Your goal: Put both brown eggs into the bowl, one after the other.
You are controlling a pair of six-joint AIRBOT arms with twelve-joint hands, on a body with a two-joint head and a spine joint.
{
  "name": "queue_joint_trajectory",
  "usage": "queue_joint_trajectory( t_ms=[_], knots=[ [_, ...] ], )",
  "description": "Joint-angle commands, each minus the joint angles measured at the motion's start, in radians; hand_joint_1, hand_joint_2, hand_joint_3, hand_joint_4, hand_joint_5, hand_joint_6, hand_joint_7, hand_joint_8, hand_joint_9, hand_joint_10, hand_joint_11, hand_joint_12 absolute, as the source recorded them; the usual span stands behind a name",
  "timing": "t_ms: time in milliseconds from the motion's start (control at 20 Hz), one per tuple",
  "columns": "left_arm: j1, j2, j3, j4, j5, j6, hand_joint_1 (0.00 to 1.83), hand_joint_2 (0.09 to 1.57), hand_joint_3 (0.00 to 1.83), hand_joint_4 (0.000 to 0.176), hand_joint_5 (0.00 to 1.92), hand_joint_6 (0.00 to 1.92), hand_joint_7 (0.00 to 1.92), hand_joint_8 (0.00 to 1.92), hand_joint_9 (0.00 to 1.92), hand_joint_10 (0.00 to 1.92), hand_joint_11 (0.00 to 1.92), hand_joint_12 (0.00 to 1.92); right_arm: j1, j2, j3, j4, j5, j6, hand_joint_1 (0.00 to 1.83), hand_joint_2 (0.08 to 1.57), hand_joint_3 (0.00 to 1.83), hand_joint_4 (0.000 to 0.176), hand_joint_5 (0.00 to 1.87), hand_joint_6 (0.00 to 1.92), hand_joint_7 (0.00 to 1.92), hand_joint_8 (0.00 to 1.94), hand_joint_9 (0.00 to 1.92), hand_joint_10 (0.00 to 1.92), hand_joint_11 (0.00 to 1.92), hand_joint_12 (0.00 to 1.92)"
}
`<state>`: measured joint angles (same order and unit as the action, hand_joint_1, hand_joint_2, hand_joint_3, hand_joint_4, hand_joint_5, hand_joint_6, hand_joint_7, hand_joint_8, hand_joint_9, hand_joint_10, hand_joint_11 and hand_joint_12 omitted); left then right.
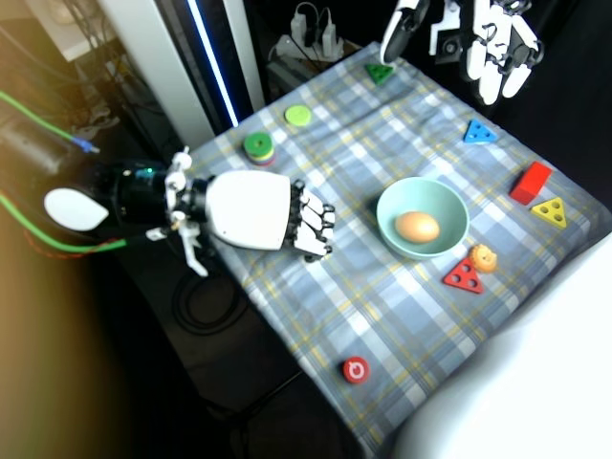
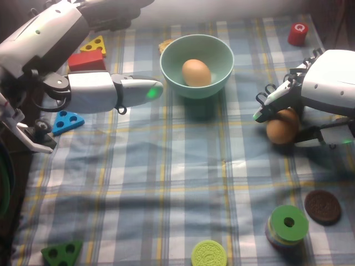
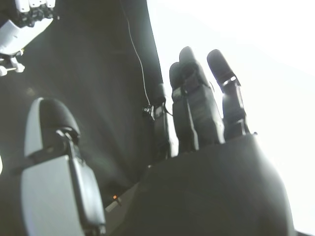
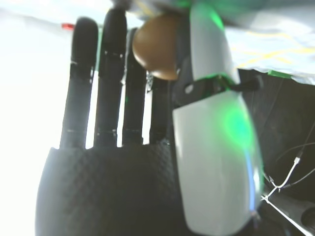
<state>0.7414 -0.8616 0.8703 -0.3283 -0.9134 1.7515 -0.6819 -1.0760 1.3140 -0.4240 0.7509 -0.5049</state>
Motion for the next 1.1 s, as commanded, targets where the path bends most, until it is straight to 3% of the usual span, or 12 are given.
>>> queue_joint_trajectory(
  t_ms=[0,100,250,350,450,600,650,700,750,800,900,1050],
  knots=[
    [-0.008,0.002,0.003,0.015,-0.122,-0.009,0.81,0.88,0.0,0.135,0.37,0.0,0.49,0.0,0.55,0.01,0.0,0.92,0.019,0.001,0.005,0.016,0.071,-0.004,1.23,1.09,0.0,0.023,1.02,0.89,1.05,0.92,1.12,0.62,0.88,1.27],
    [-0.003,0.003,0.002,0.008,-0.127,-0.009,0.82,0.87,0.0,0.134,0.37,0.0,0.5,0.0,0.56,0.01,0.0,0.94,0.045,0.002,0.005,0.029,0.104,-0.004,1.24,1.1,0.0,0.0,1.09,0.66,0.96,1.19,0.98,1.15,0.9,1.52],
    [-0.001,0.003,0.002,0.0,-0.129,-0.009,0.81,0.87,0.0,0.15,0.37,0.0,0.5,0.0,0.56,0.01,0.0,0.88,0.064,0.002,0.005,0.103,0.183,-0.029,1.26,1.12,0.0,0.0,1.11,0.58,0.88,1.33,0.85,1.16,0.77,1.44],
    [0.003,0.004,0.001,-0.005,-0.134,-0.009,0.89,0.84,0.0,0.127,0.39,0.0,0.52,0.0,0.61,0.01,0.0,0.86,0.106,-0.006,0.008,0.16,0.216,-0.083,1.26,1.11,0.0,0.0,1.15,0.47,0.92,1.33,0.88,1.31,0.78,1.55],
    [0.007,0.007,0.0,-0.008,-0.138,-0.01,0.9,0.86,0.01,0.119,0.38,0.0,0.51,0.0,0.6,0.0,0.0,0.83,0.159,-0.038,0.031,0.184,0.227,-0.104,1.18,1.07,0.0,0.0,1.09,0.8,0.81,1.38,0.68,1.57,0.57,1.76],
    [0.009,0.008,0.0,-0.01,-0.14,-0.01,0.85,0.89,0.0,0.128,0.36,0.0,0.5,0.0,0.56,0.0,0.0,0.78,0.23,-0.111,0.091,0.2,0.2,-0.104,1.25,1.14,0.0,0.0,1.09,0.56,0.84,1.46,0.66,1.5,0.46,1.75],
    [0.009,0.008,0.0,-0.01,-0.14,-0.01,0.82,0.91,0.01,0.139,0.36,0.0,0.5,0.0,0.55,0.0,0.0,0.74,0.256,-0.138,0.111,0.199,0.166,-0.109,1.37,1.1,0.0,0.0,0.99,0.97,1.08,0.87,0.84,1.17,0.46,1.41],
    [0.009,0.007,0.001,-0.01,-0.14,-0.01,0.82,0.91,0.01,0.139,0.36,0.0,0.5,0.0,0.55,0.0,0.0,0.74,0.263,-0.147,0.117,0.197,0.154,-0.113,1.37,1.1,0.0,0.0,0.99,0.97,1.08,0.87,0.84,1.17,0.46,1.41],
    [0.009,0.007,0.001,-0.009,-0.14,-0.01,0.81,0.91,0.0,0.137,0.37,0.0,0.49,0.0,0.54,0.0,0.0,0.71,0.272,-0.158,0.126,0.192,0.13,-0.121,1.27,1.08,0.0,0.0,1.02,0.88,1.1,0.86,0.88,0.88,0.54,1.41],
    [0.009,0.007,0.002,-0.009,-0.139,-0.01,0.78,0.93,0.01,0.125,0.4,0.01,0.5,0.0,0.55,0.01,0.0,0.71,0.275,-0.172,0.136,0.185,0.108,-0.125,1.36,1.06,0.0,0.0,1.01,0.92,1.19,0.65,0.96,0.98,0.65,1.31],
    [0.009,0.007,0.003,-0.009,-0.139,-0.01,0.8,0.92,0.0,0.104,0.43,0.01,0.5,0.0,0.55,0.0,0.0,0.79,0.275,-0.176,0.14,0.177,0.09,-0.125,1.38,1.07,0.0,0.0,1.0,0.89,1.17,0.74,0.93,1.06,0.58,1.25],
    [0.009,0.007,0.002,-0.009,-0.139,-0.01,0.83,0.91,0.0,0.083,0.48,0.02,0.52,0.01,0.57,0.01,0.0,0.79,0.275,-0.176,0.137,0.173,0.088,-0.128,1.23,1.09,0.0,0.032,1.07,0.82,1.01,0.96,0.78,0.58,0.11,1.39]
  ],
)
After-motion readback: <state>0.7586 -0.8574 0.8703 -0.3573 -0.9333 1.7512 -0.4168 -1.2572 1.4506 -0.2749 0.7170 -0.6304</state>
